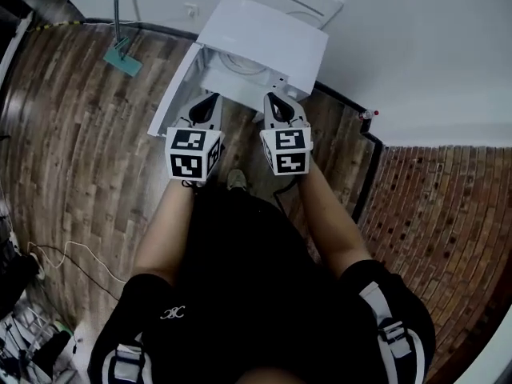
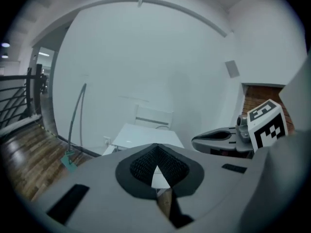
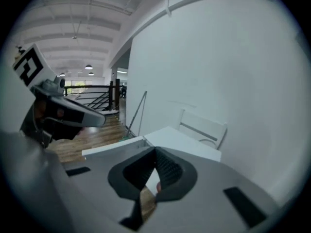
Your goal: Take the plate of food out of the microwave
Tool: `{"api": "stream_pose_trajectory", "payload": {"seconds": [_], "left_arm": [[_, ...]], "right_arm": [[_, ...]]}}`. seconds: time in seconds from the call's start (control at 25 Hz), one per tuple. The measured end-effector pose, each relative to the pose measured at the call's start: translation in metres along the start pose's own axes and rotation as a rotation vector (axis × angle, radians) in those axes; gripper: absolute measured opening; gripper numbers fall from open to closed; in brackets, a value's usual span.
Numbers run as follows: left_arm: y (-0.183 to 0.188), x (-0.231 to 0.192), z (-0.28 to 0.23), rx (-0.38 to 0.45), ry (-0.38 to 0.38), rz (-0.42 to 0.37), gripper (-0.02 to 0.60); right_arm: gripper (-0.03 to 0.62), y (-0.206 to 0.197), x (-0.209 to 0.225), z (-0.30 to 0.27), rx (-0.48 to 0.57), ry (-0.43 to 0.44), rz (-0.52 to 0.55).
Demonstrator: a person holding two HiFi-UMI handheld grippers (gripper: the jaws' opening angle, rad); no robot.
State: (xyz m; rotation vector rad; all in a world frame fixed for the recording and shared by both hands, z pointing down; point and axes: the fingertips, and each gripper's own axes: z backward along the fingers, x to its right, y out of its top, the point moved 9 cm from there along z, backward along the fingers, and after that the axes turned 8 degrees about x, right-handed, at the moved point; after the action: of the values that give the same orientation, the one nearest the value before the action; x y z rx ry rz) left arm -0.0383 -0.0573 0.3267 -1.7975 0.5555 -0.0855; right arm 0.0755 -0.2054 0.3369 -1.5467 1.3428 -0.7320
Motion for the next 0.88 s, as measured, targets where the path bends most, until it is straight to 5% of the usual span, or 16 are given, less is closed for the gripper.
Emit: {"api": "stream_pose_trajectory", "payload": {"seconds": [0.36, 0.52, 0.88], "left_arm": [[-0.071, -0.035, -0.029, -0.049, 0.062, 0.064, -0.009], [-0.119, -0.056, -0.05, -0.062, 0.088, 0.059, -0.009], [-0.238, -0.091, -0.059, -0.098, 0.133, 0.204, -0.009]], "right_arm": [[0.012, -0.079, -0.012, -0.083, -0.111, 0.132, 0.347], [0.152, -0.131, -0.014, -0.134, -0.169, 0.247, 0.511], [0.293, -0.23, -0.006, -0.242, -0.275, 0.194, 0.727]]}}
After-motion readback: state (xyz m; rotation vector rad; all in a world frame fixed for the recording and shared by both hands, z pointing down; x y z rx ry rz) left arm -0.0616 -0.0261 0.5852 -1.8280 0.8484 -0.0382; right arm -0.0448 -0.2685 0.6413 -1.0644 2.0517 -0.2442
